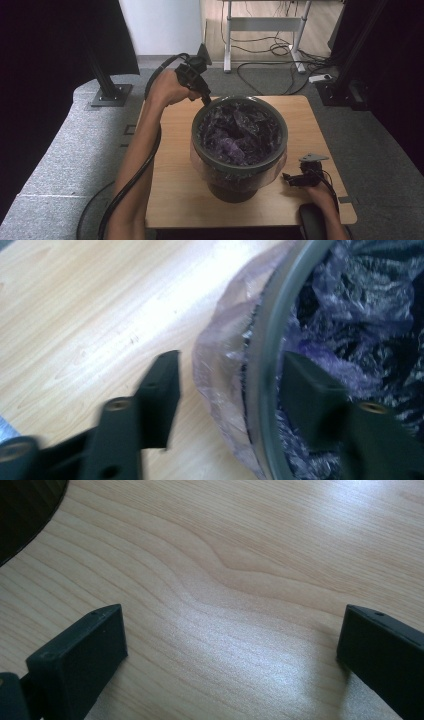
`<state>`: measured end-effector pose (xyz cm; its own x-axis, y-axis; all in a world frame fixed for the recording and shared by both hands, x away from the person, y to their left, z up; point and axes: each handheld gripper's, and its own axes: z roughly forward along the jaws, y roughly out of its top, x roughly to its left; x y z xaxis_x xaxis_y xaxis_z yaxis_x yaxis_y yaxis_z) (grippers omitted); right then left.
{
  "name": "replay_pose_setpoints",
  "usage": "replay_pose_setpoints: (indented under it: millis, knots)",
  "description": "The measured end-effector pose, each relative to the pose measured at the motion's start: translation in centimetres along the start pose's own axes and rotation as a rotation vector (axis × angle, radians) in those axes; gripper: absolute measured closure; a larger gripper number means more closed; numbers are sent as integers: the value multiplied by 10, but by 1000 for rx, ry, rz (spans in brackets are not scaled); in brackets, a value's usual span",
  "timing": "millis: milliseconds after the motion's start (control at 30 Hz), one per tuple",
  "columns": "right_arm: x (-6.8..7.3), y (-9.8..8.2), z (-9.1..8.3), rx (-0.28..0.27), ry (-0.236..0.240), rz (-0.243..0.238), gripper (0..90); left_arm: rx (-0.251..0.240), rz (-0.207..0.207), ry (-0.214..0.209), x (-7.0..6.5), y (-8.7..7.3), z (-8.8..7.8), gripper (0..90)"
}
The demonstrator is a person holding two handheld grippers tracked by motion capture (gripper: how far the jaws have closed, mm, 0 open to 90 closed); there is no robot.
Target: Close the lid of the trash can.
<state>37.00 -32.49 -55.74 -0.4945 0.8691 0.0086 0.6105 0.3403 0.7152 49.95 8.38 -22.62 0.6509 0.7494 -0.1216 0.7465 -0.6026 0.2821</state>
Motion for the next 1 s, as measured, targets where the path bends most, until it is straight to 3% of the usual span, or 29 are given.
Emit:
replay_pose_setpoints:
  millis: [100,367,567,767,1000]
  knots:
    - [0,0,0,0,0,0,0,-7,1,30,5,-4,0,293]
    - [0,0,0,0,0,0,0,-59,7,104,18,-19,2,143]
    - [0,0,0,0,1,0,0,-109,20,133,29,-35,1,120]
    - [0,0,0,0,1,0,0,-158,-19,121,44,-50,1,118]
    - [0,0,0,0,1,0,0,-210,-2,146,56,-67,6,118]
